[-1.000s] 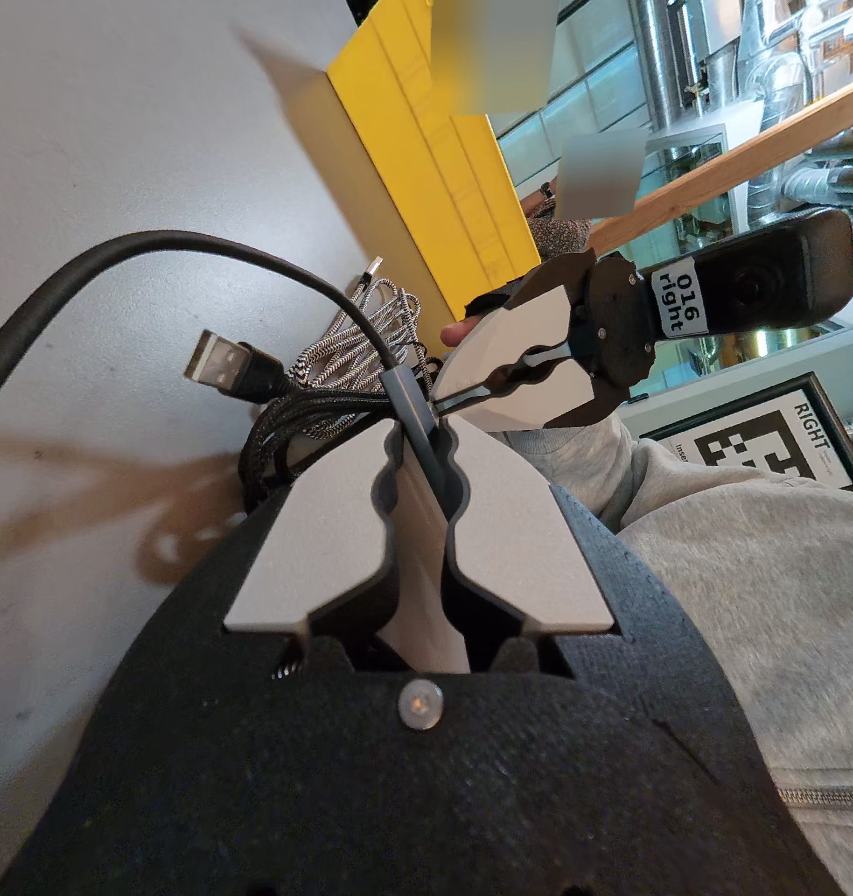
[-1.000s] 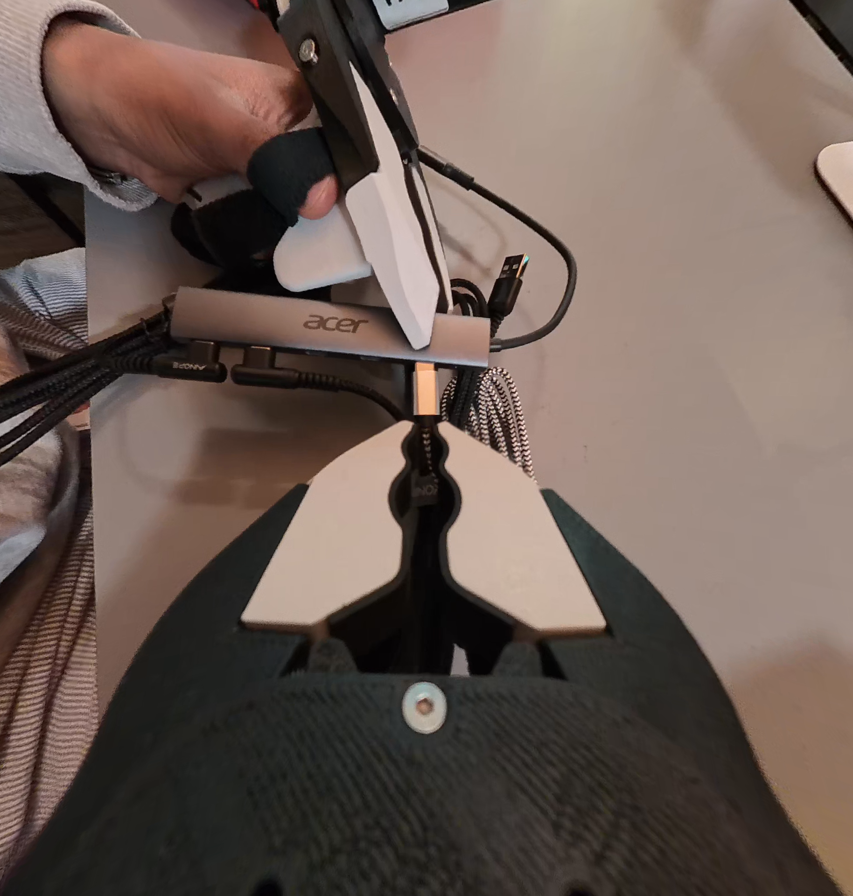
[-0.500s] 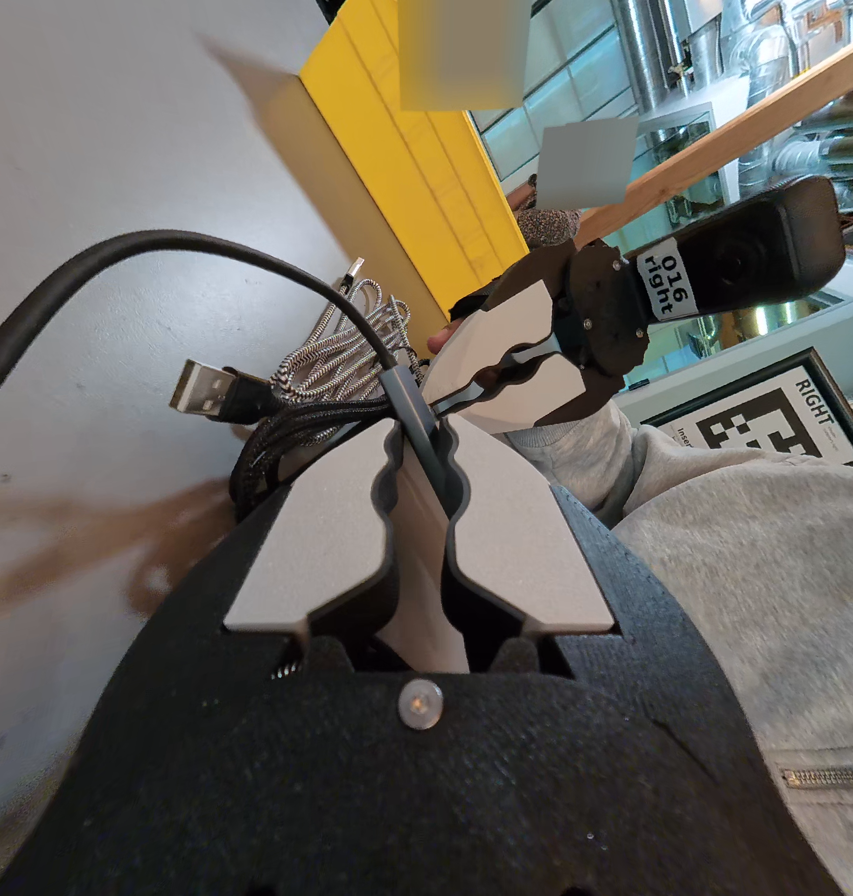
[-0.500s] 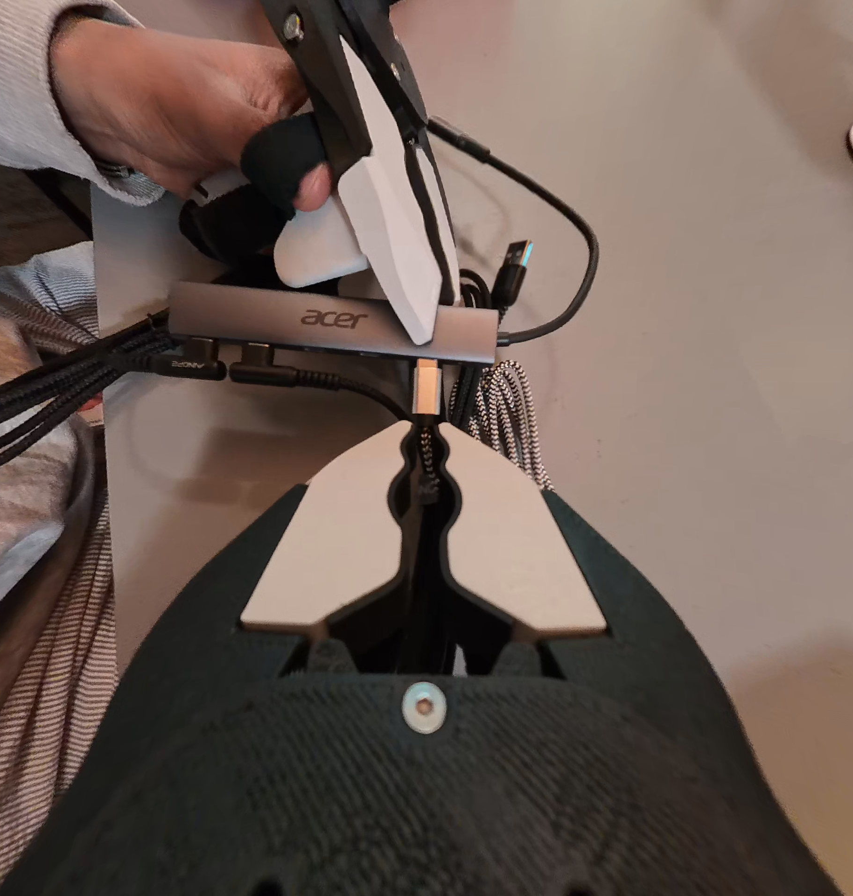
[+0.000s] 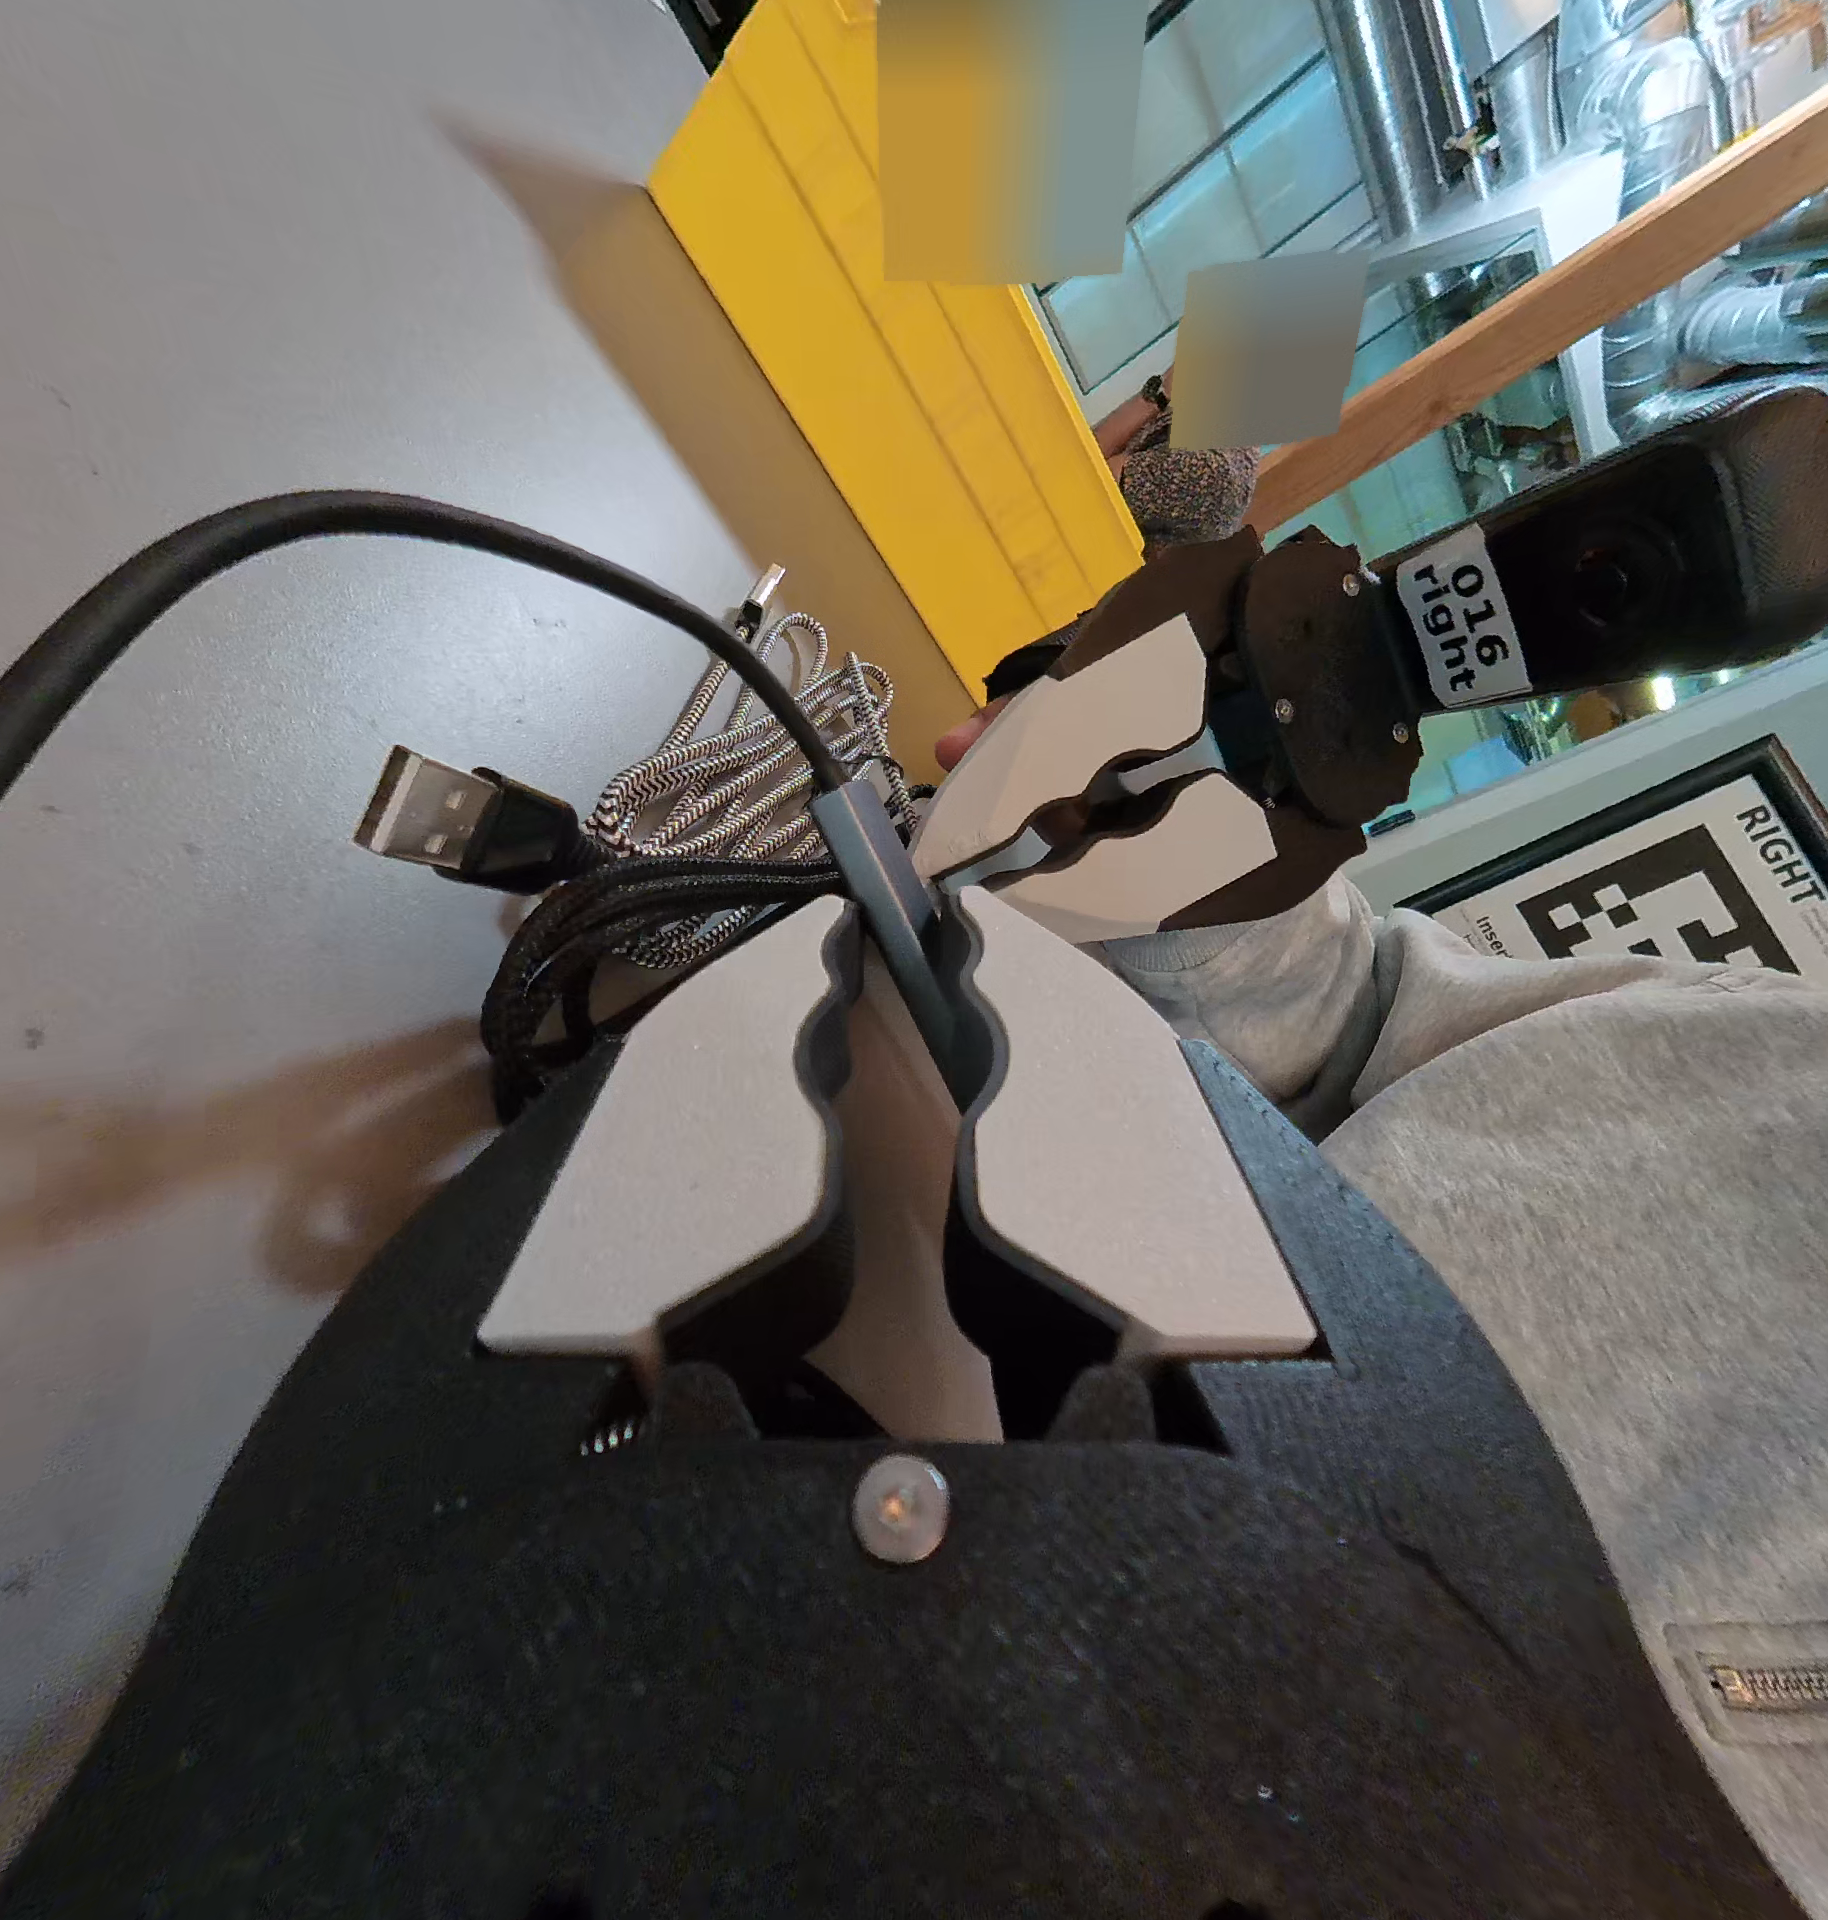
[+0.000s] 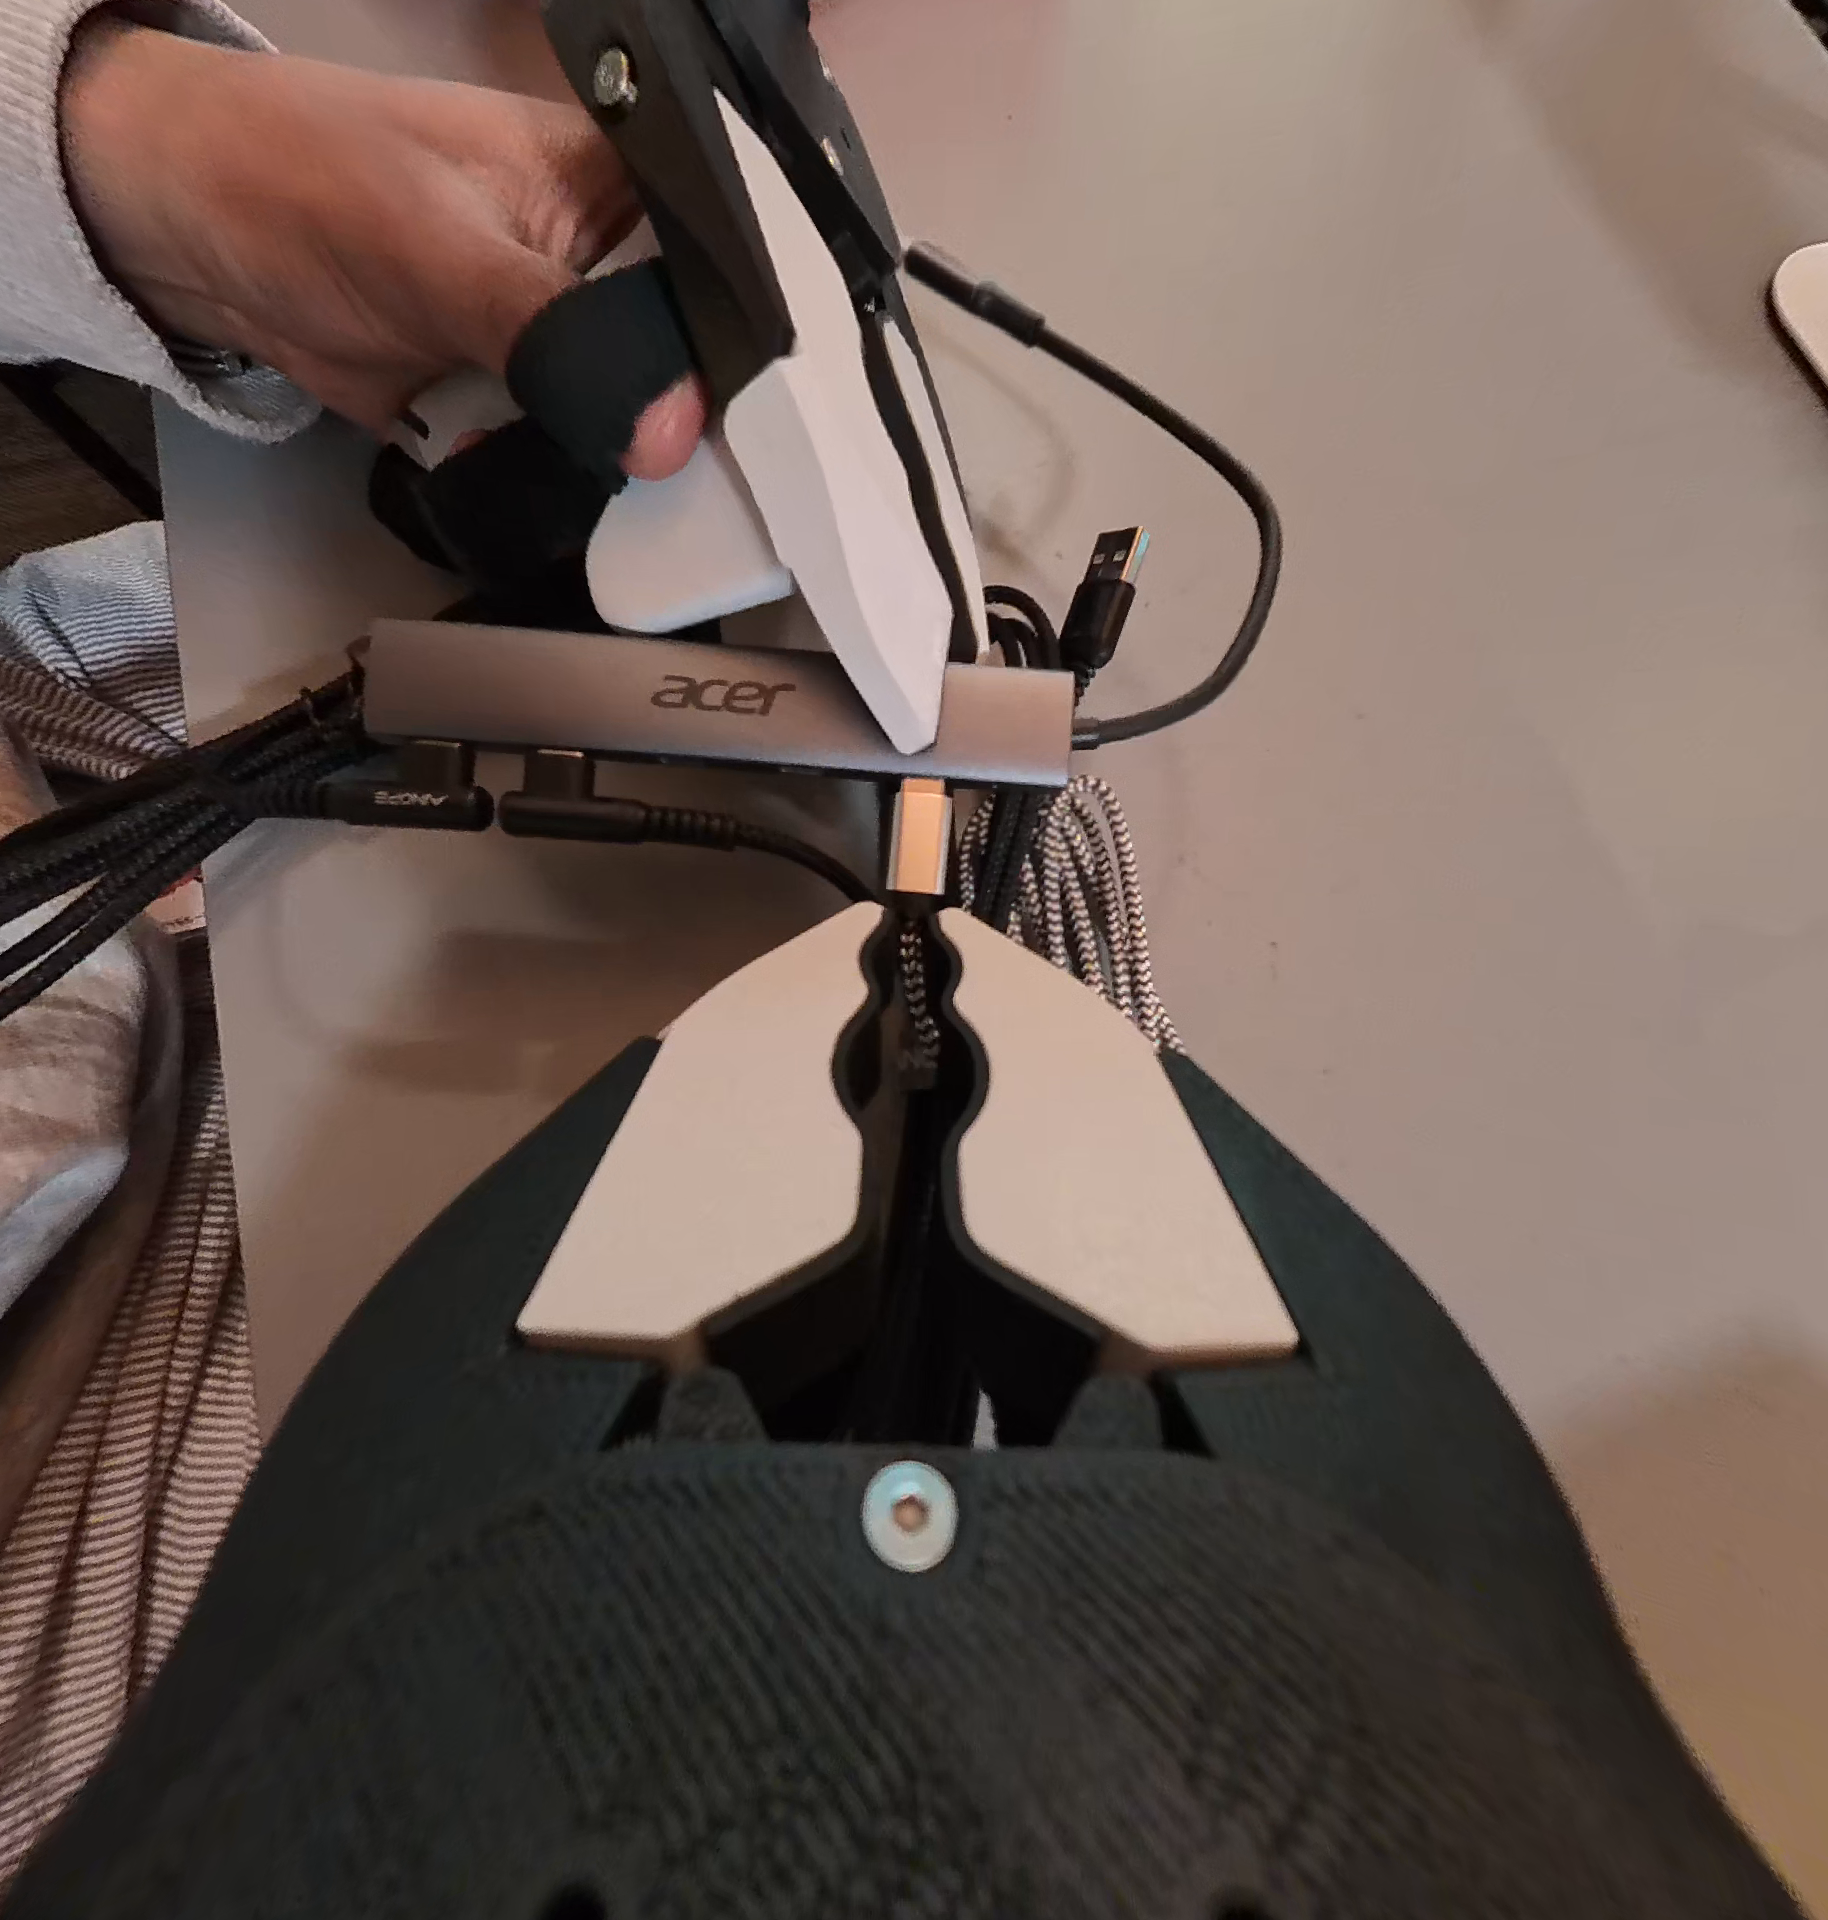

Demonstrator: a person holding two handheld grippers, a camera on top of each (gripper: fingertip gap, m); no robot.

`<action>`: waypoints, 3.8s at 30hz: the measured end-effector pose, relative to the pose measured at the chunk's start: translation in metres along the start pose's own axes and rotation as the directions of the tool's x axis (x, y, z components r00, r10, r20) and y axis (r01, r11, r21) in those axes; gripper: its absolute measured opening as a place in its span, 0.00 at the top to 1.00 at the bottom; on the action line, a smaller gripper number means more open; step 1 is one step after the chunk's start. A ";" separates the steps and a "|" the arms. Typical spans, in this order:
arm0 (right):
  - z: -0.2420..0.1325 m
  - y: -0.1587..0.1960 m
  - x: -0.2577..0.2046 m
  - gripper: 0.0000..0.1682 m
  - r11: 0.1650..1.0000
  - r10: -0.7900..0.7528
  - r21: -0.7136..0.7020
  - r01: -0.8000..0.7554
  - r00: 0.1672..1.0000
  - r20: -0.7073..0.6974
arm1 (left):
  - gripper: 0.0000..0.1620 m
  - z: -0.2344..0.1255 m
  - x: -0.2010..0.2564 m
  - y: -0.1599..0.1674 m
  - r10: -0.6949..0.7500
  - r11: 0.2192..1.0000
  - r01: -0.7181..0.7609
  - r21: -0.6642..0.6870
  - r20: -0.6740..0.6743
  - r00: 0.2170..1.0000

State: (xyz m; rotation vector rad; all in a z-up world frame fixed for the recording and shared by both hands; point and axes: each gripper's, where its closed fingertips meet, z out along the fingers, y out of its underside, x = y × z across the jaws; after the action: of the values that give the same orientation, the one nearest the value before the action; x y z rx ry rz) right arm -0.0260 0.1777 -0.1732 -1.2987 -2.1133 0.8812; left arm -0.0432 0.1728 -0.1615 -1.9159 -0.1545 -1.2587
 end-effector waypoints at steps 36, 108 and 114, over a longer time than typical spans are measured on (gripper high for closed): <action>0.003 0.001 -0.005 0.98 1.000 0.005 -0.025 -0.004 1.000 0.021 | 0.90 0.005 0.001 0.012 -0.021 0.995 0.021 -0.095 0.000 1.000; -0.005 -0.007 -0.009 0.98 0.993 0.044 0.105 -0.059 0.990 0.136 | 0.93 0.001 0.010 0.010 -0.252 0.965 0.234 -0.119 -0.172 0.952; -0.005 -0.006 -0.010 0.98 0.992 0.060 0.102 -0.076 0.986 0.156 | 0.93 0.001 0.011 0.012 -0.265 0.960 0.243 -0.139 -0.175 0.948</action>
State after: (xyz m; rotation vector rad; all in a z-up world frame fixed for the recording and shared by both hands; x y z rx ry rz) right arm -0.0222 0.1674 -0.1662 -1.2907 -2.1145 1.1410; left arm -0.0315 0.1624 -0.1597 -1.9022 -0.2394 -1.6505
